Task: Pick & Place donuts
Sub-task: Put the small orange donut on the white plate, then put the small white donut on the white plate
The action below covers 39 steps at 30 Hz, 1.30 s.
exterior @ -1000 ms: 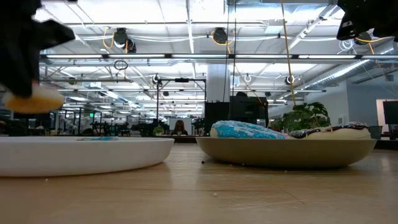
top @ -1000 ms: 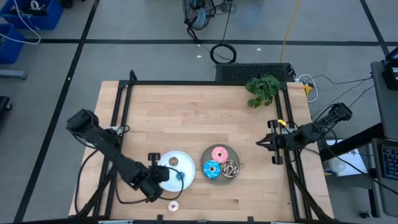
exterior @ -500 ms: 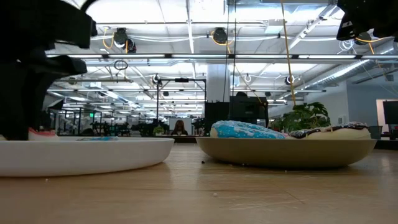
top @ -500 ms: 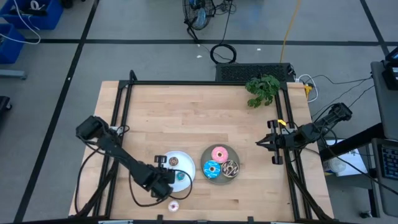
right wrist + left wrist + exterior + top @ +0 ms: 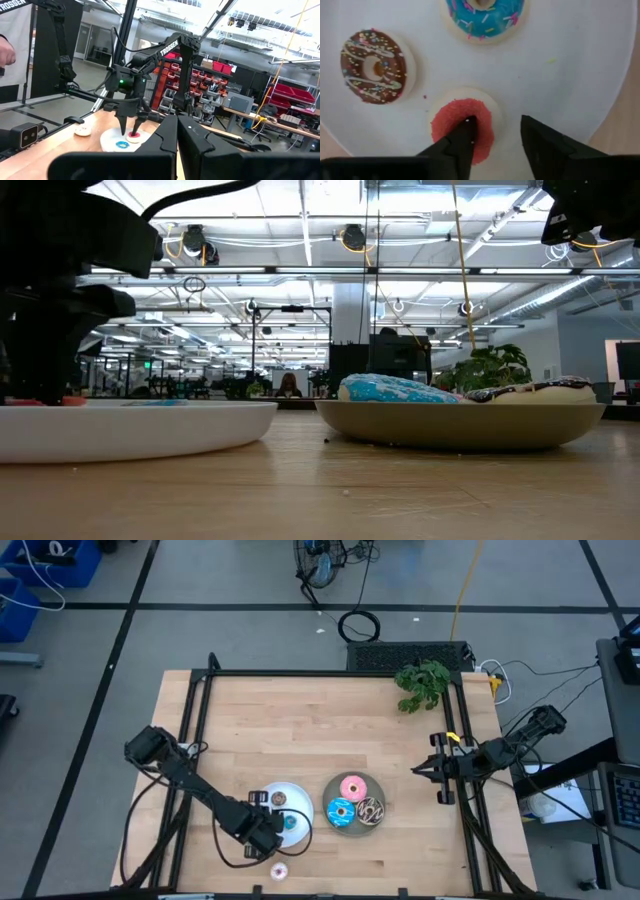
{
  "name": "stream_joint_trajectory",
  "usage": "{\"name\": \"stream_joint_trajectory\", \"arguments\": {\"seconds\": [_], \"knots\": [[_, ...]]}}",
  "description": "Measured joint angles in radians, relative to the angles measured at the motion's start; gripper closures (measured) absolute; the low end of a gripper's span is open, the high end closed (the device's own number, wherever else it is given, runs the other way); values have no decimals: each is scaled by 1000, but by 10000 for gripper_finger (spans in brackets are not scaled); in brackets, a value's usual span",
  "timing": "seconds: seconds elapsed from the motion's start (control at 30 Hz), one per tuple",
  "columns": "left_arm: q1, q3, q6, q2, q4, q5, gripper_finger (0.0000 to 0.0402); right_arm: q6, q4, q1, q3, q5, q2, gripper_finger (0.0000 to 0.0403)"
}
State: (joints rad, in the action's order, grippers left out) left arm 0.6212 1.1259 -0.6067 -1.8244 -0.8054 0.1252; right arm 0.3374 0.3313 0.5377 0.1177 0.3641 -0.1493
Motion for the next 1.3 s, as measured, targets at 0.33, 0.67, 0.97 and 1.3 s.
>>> {"name": "stream_joint_trajectory", "arguments": {"seconds": [0.33,0.67,0.97,1.3], "knots": [[-5,92,-1,0,-82,-13,189,0,0,0,0,0,0,403],[4,272,-1,0,-275,25,224,0,0,0,0,0,0,403],[48,318,-111,0,-277,-41,316,0,0,0,0,0,0,403],[126,318,-62,0,-145,55,387,0,0,0,0,0,0,403]]}}
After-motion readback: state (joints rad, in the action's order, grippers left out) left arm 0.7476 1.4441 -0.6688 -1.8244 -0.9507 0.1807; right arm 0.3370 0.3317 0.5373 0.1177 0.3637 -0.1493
